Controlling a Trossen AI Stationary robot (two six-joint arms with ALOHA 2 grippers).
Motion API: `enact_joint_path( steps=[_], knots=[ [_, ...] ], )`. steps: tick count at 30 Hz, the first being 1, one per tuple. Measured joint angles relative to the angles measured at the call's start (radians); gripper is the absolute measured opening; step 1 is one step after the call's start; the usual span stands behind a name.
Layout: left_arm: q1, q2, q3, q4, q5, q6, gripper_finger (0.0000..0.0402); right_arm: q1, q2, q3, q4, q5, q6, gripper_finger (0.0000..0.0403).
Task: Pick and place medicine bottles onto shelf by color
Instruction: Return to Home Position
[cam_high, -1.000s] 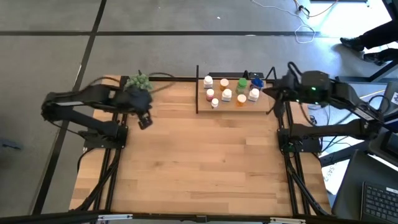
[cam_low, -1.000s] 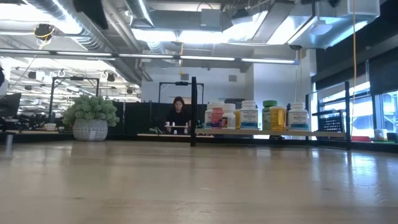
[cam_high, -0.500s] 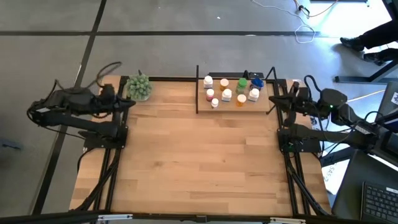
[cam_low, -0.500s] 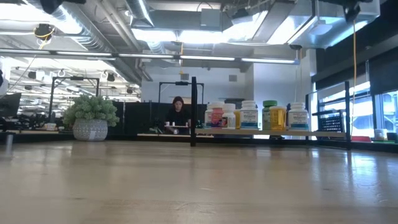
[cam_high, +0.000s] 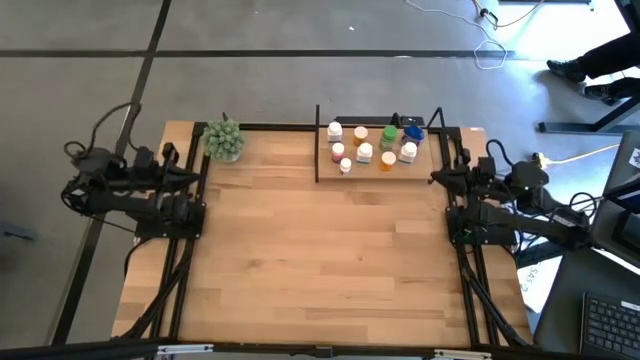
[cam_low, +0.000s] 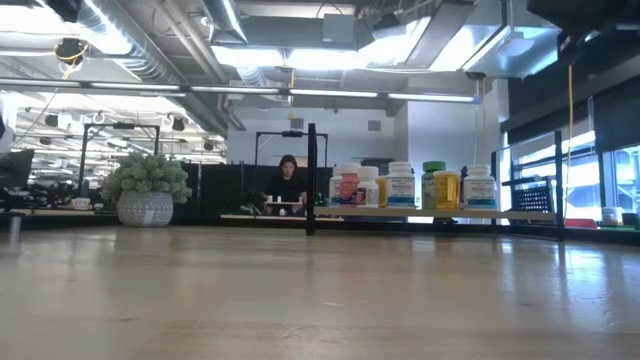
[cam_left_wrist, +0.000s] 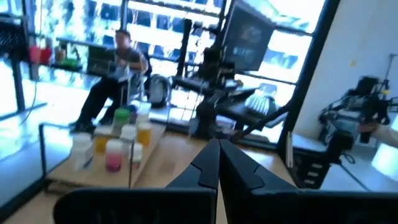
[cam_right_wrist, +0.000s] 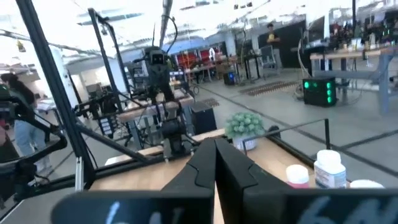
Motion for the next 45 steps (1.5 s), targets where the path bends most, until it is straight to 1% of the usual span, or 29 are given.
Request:
enact_joint_path(
  steps=[2, 3, 6, 10, 12, 15, 18, 20, 22, 27, 29, 32, 39, 41, 45],
  knots=[
    [0.000, 0.006, 0.000, 0.019, 0.013, 0.007, 0.0002, 0.000, -0.037, -0.017, 0.016, -0.003, 0.000, 0.0005],
    [0.000, 0.006, 0.004, -0.001, 0.021, 0.017, 0.0002, 0.000, -0.051, -0.025, 0.024, -0.003, -0.001, 0.0005],
    [0.000, 0.003, 0.009, 0.028, 0.060, 0.057, 0.0001, 0.000, -0.045, -0.043, 0.049, -0.003, -0.017, 0.0005],
    [0.000, 0.005, -0.009, 0.007, 0.058, 0.059, 0.0002, 0.000, -0.049, -0.106, 0.143, -0.003, -0.004, 0.0005],
    [0.000, 0.003, -0.011, 0.032, 0.053, 0.070, 0.0001, 0.000, -0.048, -0.156, 0.234, -0.003, 0.001, 0.0005],
    [0.000, 0.004, -0.070, 0.078, 0.058, 0.098, 0.0001, 0.000, -0.045, -0.261, 0.418, -0.030, 0.025, 0.0005],
    [0.000, 0.003, -0.127, 0.152, 0.060, 0.140, 0.0002, 0.001, -0.045, -0.364, 0.538, -0.038, 0.029, 0.0005],
    [0.000, 0.004, -0.181, 0.188, 0.057, 0.162, 0.0001, 0.000, -0.046, -0.411, 0.583, -0.038, 0.044, 0.0005],
    [0.000, 0.005, -0.223, 0.223, 0.059, 0.164, 0.0001, 0.000, -0.045, -0.451, 0.589, -0.039, 0.052, 0.0005],
    [0.000, 0.004, -0.302, 0.269, 0.058, 0.151, 0.0001, 0.000, -0.043, -0.450, 0.550, -0.096, 0.021, 0.0005],
    [0.000, 0.004, -0.339, 0.305, 0.064, 0.157, 0.0001, 0.000, -0.043, -0.450, 0.550, -0.140, -0.013, 0.0005],
    [0.000, 0.004, -0.404, 0.367, 0.070, 0.172, 0.0001, 0.000, -0.043, -0.450, 0.541, -0.165, -0.053, 0.0005],
    [0.000, 0.004, -0.538, 0.484, 0.115, 0.164, 0.0001, 0.000, -0.043, -0.449, 0.463, -0.245, -0.057, 0.0005],
    [0.000, 0.004, -0.584, 0.532, 0.138, 0.164, 0.0001, 0.000, -0.043, -0.449, 0.444, -0.247, -0.058, 0.0005],
    [0.001, 0.003, -0.669, 0.632, 0.141, 0.164, 0.0002, 0.000, -0.043, -0.449, 0.436, -0.249, -0.058, 0.0005]
  ],
)
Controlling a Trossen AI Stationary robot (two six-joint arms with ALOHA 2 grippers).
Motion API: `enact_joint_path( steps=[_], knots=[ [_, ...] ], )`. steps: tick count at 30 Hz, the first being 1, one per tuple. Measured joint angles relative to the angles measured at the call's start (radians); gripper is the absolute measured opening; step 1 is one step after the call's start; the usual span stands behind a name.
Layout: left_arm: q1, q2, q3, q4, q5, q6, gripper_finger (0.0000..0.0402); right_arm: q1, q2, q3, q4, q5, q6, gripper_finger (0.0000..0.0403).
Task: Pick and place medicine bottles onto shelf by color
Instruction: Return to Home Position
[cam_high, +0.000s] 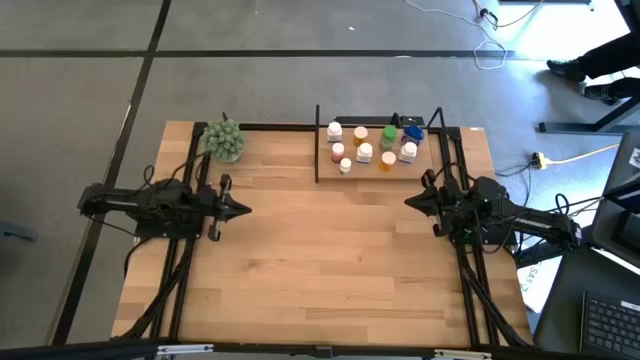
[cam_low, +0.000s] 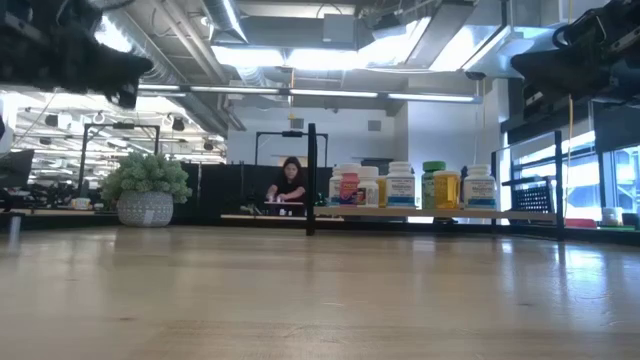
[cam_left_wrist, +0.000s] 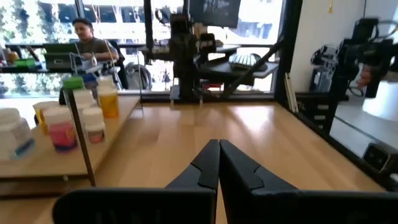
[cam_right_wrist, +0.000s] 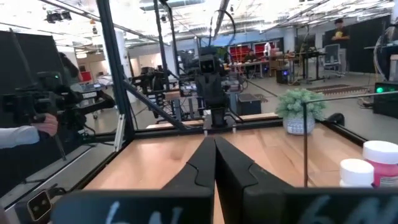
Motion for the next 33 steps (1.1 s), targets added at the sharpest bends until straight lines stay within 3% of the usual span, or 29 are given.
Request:
enact_joint_path(
  steps=[7, 24, 33],
  knots=[
    [0.000, 0.002, -0.051, 0.023, 0.022, -0.059, 0.0004, 0.000, 0.000, 0.000, 0.000, -0.076, 0.003, 0.0005],
    [0.000, 0.002, -0.051, 0.022, 0.014, -0.060, 0.0022, 0.000, 0.000, 0.001, -0.024, -0.075, 0.002, 0.0005],
    [0.000, 0.002, -0.051, 0.021, 0.014, -0.060, 0.0010, 0.000, 0.000, 0.001, -0.023, -0.075, 0.001, 0.0016]
  ],
)
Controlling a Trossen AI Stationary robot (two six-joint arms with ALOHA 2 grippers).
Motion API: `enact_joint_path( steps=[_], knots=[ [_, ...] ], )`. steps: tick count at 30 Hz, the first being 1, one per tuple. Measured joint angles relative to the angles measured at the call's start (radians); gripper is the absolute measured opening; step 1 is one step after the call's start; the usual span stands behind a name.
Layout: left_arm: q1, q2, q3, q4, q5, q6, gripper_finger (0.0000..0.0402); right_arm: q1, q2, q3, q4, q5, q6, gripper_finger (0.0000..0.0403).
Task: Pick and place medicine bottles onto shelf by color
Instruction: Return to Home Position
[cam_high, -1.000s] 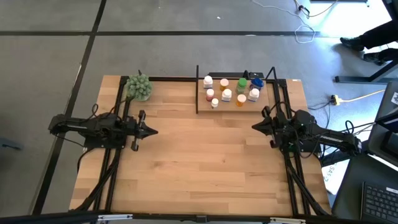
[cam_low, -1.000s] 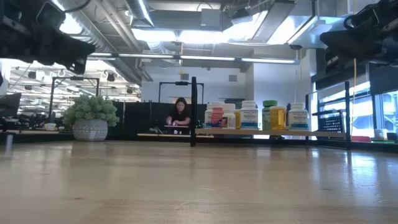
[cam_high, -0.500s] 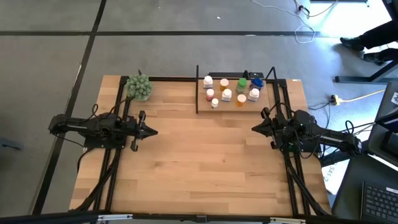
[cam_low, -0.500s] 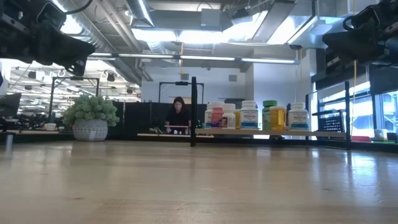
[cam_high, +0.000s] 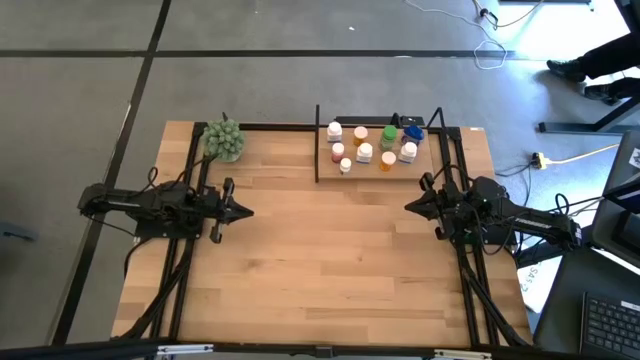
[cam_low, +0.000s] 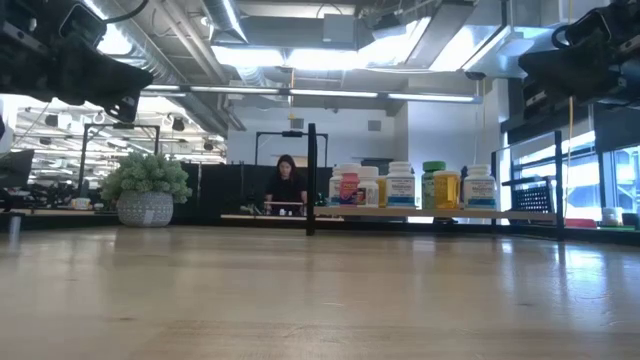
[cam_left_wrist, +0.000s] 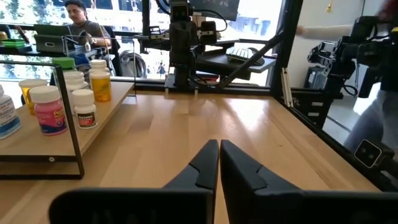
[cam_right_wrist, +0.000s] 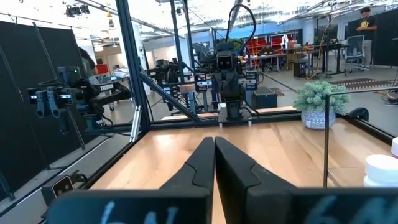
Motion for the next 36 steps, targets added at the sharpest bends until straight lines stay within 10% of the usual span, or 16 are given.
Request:
enact_joint_path(
  steps=[36],
  knots=[
    [0.000, 0.000, 0.000, -0.001, 0.000, 0.000, 0.0017, 0.000, 0.000, 0.000, 0.000, 0.000, 0.000, 0.0017]
  ],
)
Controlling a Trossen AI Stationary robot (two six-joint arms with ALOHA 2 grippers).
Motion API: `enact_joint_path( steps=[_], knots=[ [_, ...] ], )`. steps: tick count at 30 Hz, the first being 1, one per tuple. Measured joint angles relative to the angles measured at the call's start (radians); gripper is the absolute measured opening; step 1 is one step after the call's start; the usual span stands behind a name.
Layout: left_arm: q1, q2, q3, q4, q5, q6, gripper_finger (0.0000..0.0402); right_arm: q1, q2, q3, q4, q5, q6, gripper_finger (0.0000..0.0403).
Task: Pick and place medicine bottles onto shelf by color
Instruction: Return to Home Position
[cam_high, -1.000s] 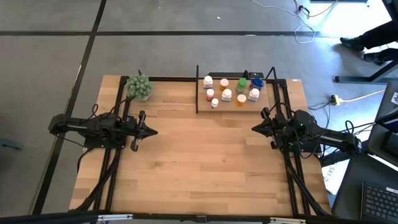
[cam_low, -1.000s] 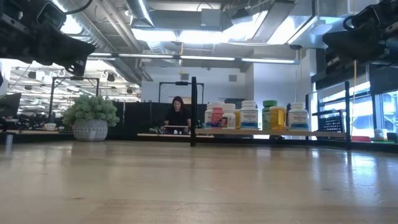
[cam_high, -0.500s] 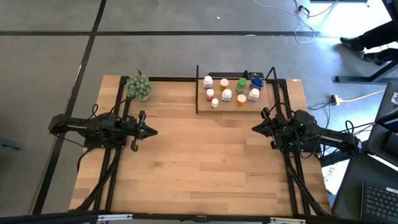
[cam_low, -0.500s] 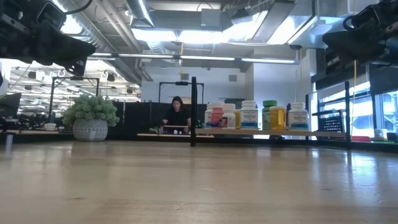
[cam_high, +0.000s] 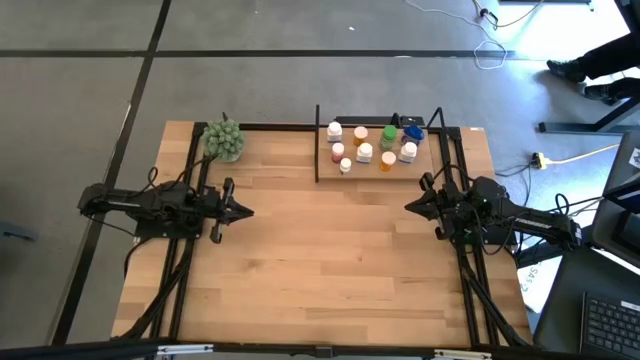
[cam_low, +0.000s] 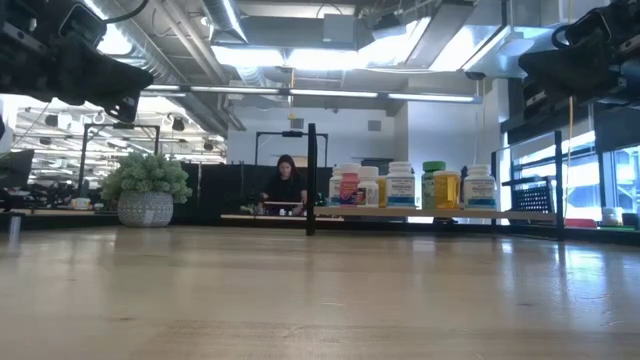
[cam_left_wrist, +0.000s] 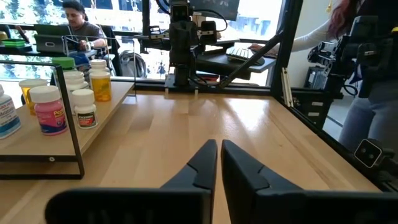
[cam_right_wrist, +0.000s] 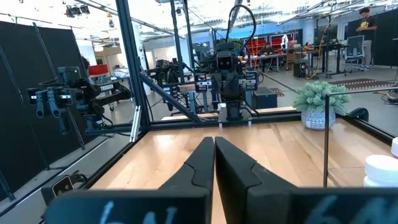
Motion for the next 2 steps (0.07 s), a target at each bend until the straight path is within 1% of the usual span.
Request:
enact_joint_path(
  steps=[2],
  knots=[
    [0.000, 0.000, 0.000, 0.000, 0.000, 0.000, 0.0014, 0.000, 0.000, 0.000, 0.000, 0.000, 0.001, 0.0017]
  ],
)
